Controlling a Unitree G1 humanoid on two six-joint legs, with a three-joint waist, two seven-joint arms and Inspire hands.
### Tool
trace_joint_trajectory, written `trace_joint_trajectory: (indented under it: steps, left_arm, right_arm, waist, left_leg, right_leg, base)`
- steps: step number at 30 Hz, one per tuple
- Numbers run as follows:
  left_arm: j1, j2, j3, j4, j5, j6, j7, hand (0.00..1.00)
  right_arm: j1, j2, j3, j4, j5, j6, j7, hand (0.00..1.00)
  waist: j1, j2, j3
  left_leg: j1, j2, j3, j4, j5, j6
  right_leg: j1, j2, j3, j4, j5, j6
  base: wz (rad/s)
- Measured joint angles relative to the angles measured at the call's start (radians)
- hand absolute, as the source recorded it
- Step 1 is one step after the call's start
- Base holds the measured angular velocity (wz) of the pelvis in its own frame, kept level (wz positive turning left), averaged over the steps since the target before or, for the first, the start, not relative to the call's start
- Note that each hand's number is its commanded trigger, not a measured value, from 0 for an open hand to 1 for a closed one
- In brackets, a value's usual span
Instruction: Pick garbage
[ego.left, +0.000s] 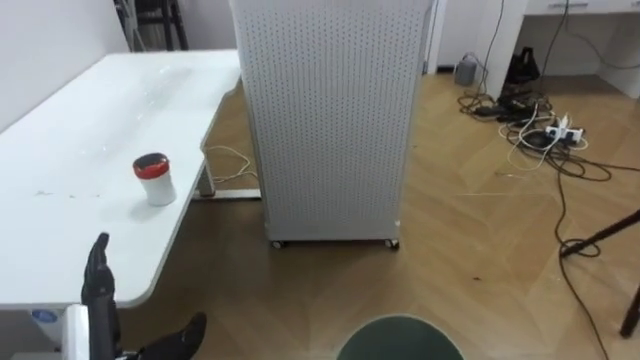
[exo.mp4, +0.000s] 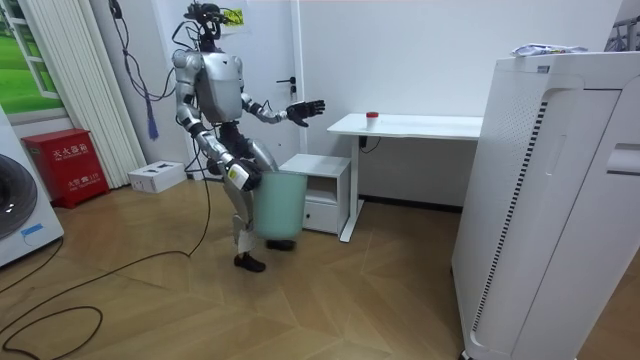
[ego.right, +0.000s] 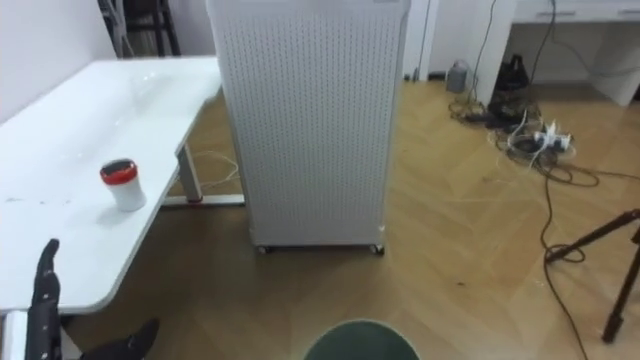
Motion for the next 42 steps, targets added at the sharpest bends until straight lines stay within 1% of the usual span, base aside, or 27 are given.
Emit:
trace_joint_trajectory:
  steps: [1,2,4,5,7,8,10,11,12,13,14,15,16,17,18,19,20,21,22,23,24,25,30,33,36,39,42]
  left_arm:
    - [0.0,-0.001,0.002,0.003,0.001,0.0,-0.001,0.0]
    - [0.0,-0.002,0.004,0.003,0.005,0.0,-0.001,0.0]
    - [0.002,-0.001,0.009,0.003,0.005,0.0,-0.001,0.0]
    - [0.002,0.0,0.009,0.003,0.004,0.0,-0.002,0.0]
    - [0.0,0.0,0.009,0.003,0.004,0.0,-0.003,0.0]
    - [-0.001,-0.001,0.011,0.002,0.004,0.0,-0.003,0.0]
    - [-0.006,-0.001,0.013,-0.005,0.004,0.0,-0.005,0.0]
    - [-0.011,-0.001,0.013,-0.005,0.004,0.0,-0.005,0.0]
    - [-0.022,-0.001,0.013,-0.006,0.004,0.0,-0.004,0.0]
    - [-0.033,0.0,0.014,-0.006,0.006,0.0,-0.003,0.0]
    - [-0.039,0.0,0.016,-0.007,0.009,0.0,-0.002,0.0]
    - [-0.054,0.001,0.018,-0.008,0.02,0.0,-0.001,0.0]
    - [-0.065,0.001,0.02,-0.018,0.03,-0.002,0.0,0.0]
    - [-0.072,0.001,0.019,-0.019,0.03,-0.007,0.001,0.0]
    - [-0.081,0.0,0.017,-0.019,0.028,-0.01,0.005,0.0]
    - [-0.083,0.0,0.019,-0.019,0.022,-0.01,0.022,0.0]
    - [-0.083,-0.001,0.018,-0.019,0.015,-0.01,0.026,0.0]
    - [-0.085,-0.001,0.015,-0.019,0.001,-0.011,0.03,0.0]
    - [-0.084,-0.001,0.015,-0.017,0.001,-0.011,0.035,0.0]
    - [-0.082,-0.001,0.014,-0.016,0.0,-0.011,0.037,0.0]
    - [-0.076,0.0,0.01,-0.016,-0.006,-0.01,0.039,0.0]
    - [-0.07,0.0,0.005,-0.018,-0.004,-0.011,0.038,0.0]
    - [-0.032,0.002,0.011,-0.043,-0.004,-0.01,0.037,0.0]
    - [-0.029,0.002,0.012,-0.069,-0.004,-0.01,0.037,0.0]
    - [-0.029,0.002,0.016,-0.087,-0.003,-0.01,0.038,0.0]
    - [-0.027,0.001,0.017,-0.096,-0.002,-0.01,0.039,0.0]
    - [-0.017,0.001,0.018,-0.096,-0.003,-0.004,0.039,0.0]
  right_arm:
    - [0.0,-0.002,0.003,0.0,0.0,0.0,-0.003,1.0]
    - [0.0,-0.002,0.003,0.001,0.0,0.0,-0.003,1.0]
    - [0.0,-0.003,0.003,0.002,0.0,0.0,-0.003,1.0]
    - [0.0,-0.002,0.003,0.003,0.0,0.0,-0.003,1.0]
    - [-0.001,-0.002,0.004,0.003,0.0,0.0,-0.004,1.0]
    - [-0.001,-0.002,0.004,0.002,0.0,0.0,-0.005,1.0]
    - [-0.002,-0.001,0.006,0.002,0.0,0.0,-0.006,1.0]
    - [-0.003,-0.002,0.007,0.002,-0.001,0.0,-0.006,1.0]
    - [-0.005,-0.004,0.009,0.002,0.0,0.0,-0.006,1.0]
    - [-0.007,-0.005,0.014,-0.001,-0.001,0.0,-0.009,1.0]
    - [-0.007,-0.004,0.015,-0.004,-0.001,0.0,-0.01,1.0]
    - [-0.008,-0.003,0.015,-0.006,-0.002,0.0,-0.012,1.0]
    - [-0.011,-0.003,0.014,-0.006,-0.001,0.0,-0.013,1.0]
    - [-0.014,-0.003,0.014,-0.006,0.0,0.0,-0.013,1.0]
    - [-0.023,-0.006,0.015,-0.006,0.0,0.0,-0.011,1.0]
    - [-0.047,-0.01,0.015,-0.006,0.0,0.0,-0.003,1.0]
    - [-0.055,-0.012,0.015,-0.007,0.0,0.0,0.001,1.0]
    - [-0.054,-0.013,0.015,-0.012,-0.001,0.0,0.003,1.0]
    - [-0.05,-0.013,0.015,-0.012,-0.003,0.0,0.004,1.0]
    - [-0.05,-0.013,0.015,-0.011,-0.003,0.0,0.003,1.0]
    - [-0.049,-0.011,0.015,-0.01,-0.005,0.0,-0.003,1.0]
    - [-0.048,-0.012,0.015,-0.002,-0.012,0.0,-0.002,1.0]
    - [-0.05,-0.016,0.014,0.0,-0.015,0.001,0.008,1.0]
    - [-0.051,-0.016,0.015,-0.004,-0.018,0.001,0.02,1.0]
    - [-0.047,-0.016,0.017,-0.024,-0.017,0.001,0.032,1.0]
    - [-0.045,-0.016,0.018,-0.031,-0.017,0.001,0.05,1.0]
    - [-0.038,-0.016,0.026,-0.032,-0.017,0.001,0.063,1.0]
  waist:
    - [-0.004,0.004,-0.0048]
    - [-0.008,0.001,-0.0051]
    - [-0.007,-0.009,-0.0069]
    - [-0.007,-0.011,-0.0045]
    - [-0.006,-0.018,-0.0037]
    - [-0.002,-0.018,-0.0037]
    - [0.007,-0.022,-0.0025]
    - [0.013,-0.025,-0.0029]
    - [0.02,-0.029,-0.003]
    - [0.023,-0.028,-0.0026]
    - [0.029,-0.027,-0.0023]
    - [0.035,-0.028,-0.0023]
    - [0.035,-0.025,-0.0038]
    - [0.037,-0.019,-0.0015]
    - [0.039,-0.006,0.0018]
    - [0.042,0.012,0.0104]
    - [0.038,0.021,0.0111]
    - [0.035,0.025,0.0093]
    - [0.034,0.02,0.0086]
    - [0.027,0.018,0.0078]
    - [0.008,0.015,0.0067]
    - [0.008,0.009,-0.003]
    - [0.042,0.0,-0.0074]
    - [0.047,-0.005,-0.0075]
    - [0.07,-0.009,-0.0063]
    - [0.075,-0.021,-0.011]
    - [0.084,-0.033,-0.0126]
  left_leg:
    - [0.011,-0.009,-0.005,-0.011,0.055,0.005]
    - [0.014,-0.014,-0.004,-0.011,0.073,0.011]
    - [0.021,-0.034,-0.003,0.015,0.106,0.046]
    - [0.023,-0.041,-0.003,0.031,0.092,0.05]
    - [0.033,-0.057,0.02,0.078,0.039,0.07]
    - [0.033,-0.062,0.022,0.096,0.02,0.073]
    - [0.038,-0.077,0.046,0.162,-0.059,0.088]
    - [0.042,-0.086,0.052,0.173,-0.076,0.092]
    - [0.051,-0.1,0.059,0.19,-0.107,0.1]
    - [0.063,-0.105,0.072,0.206,-0.129,0.111]
    - [0.069,-0.109,0.075,0.214,-0.141,0.115]
    - [0.079,-0.116,0.078,0.228,-0.16,0.123]
    - [0.089,-0.117,0.076,0.233,-0.177,0.132]
    - [0.097,-0.115,0.068,0.232,-0.183,0.134]
    - [0.11,-0.112,0.04,0.219,-0.19,0.136]
    - [0.119,-0.111,-0.003,0.204,-0.191,0.135]
    - [0.121,-0.11,-0.027,0.2,-0.19,0.133]
    - [0.134,-0.112,-0.052,0.182,-0.189,0.131]
    - [0.153,-0.118,-0.071,0.17,-0.189,0.131]
    - [0.157,-0.121,-0.079,0.168,-0.19,0.129]
    - [0.171,-0.128,-0.108,0.162,-0.193,0.123]
    - [0.184,-0.128,-0.123,0.142,-0.191,0.116]
    - [0.235,-0.099,-0.128,0.085,-0.184,0.104]
    - [0.253,-0.099,-0.148,0.054,-0.181,0.099]
    - [0.274,-0.098,-0.15,0.023,-0.178,0.094]
    - [0.279,-0.097,-0.153,0.009,-0.177,0.093]
    - [0.296,-0.096,-0.158,-0.004,-0.176,0.093]
  right_leg:
    - [0.005,-0.004,0.005,0.013,-0.021,0.017]
    - [0.008,-0.007,0.006,0.016,-0.028,0.024]
    - [0.031,-0.027,-0.005,0.006,-0.045,0.032]
    - [0.044,-0.039,-0.016,-0.004,-0.05,0.037]
    - [0.084,-0.078,-0.054,-0.025,-0.069,0.058]
    - [0.092,-0.087,-0.06,-0.025,-0.077,0.063]
    - [0.12,-0.118,-0.061,-0.001,-0.118,0.085]
    - [0.12,-0.131,-0.062,0.017,-0.13,0.092]
    - [0.112,-0.156,-0.08,0.075,-0.144,0.109]
    - [0.092,-0.182,-0.107,0.163,-0.142,0.116]
    - [0.078,-0.194,-0.112,0.21,-0.134,0.129]
    - [0.059,-0.207,-0.119,0.281,-0.111,0.15]
    - [0.04,-0.209,-0.122,0.332,-0.078,0.157]
    - [0.032,-0.207,-0.122,0.356,-0.055,0.157]
    - [0.007,-0.198,-0.12,0.367,-0.051,0.159]
    - [-0.039,-0.186,-0.127,0.345,-0.082,0.148]
    - [-0.057,-0.174,-0.134,0.316,-0.091,0.148]
    - [-0.079,-0.158,-0.133,0.224,-0.091,0.15]
    - [-0.091,-0.156,-0.131,0.119,-0.075,0.148]
    - [-0.096,-0.157,-0.129,0.07,-0.043,0.146]
    - [-0.094,-0.161,-0.134,0.046,0.043,0.12]
    - [-0.072,-0.157,-0.144,0.023,0.042,0.116]
    - [0.013,-0.122,-0.173,-0.077,0.054,0.103]
    - [0.036,-0.112,-0.181,-0.102,0.054,0.103]
    - [0.051,-0.11,-0.186,-0.124,0.054,0.103]
    - [0.061,-0.108,-0.189,-0.144,0.054,0.103]
    - [0.084,-0.106,-0.196,-0.167,0.056,0.106]
  base:
    - [-0.05]
    - [0.03]
    - [-0.02]
    - [0.0]
    - [-0.03]
    - [-0.11]
    - [-0.13]
    - [-0.2]
    - [-0.12]
    - [-0.07]
    - [0.03]
    - [0.14]
    - [0.22]
    - [0.2]
    - [-0.05]
    - [-0.09]
    - [0.0]
    - [0.27]
    - [0.35]
    - [0.59]
    - [0.65]
    - [0.58]
    - [0.21]
    - [0.19]
    - [0.02]
    - [0.05]
    - [0.06]
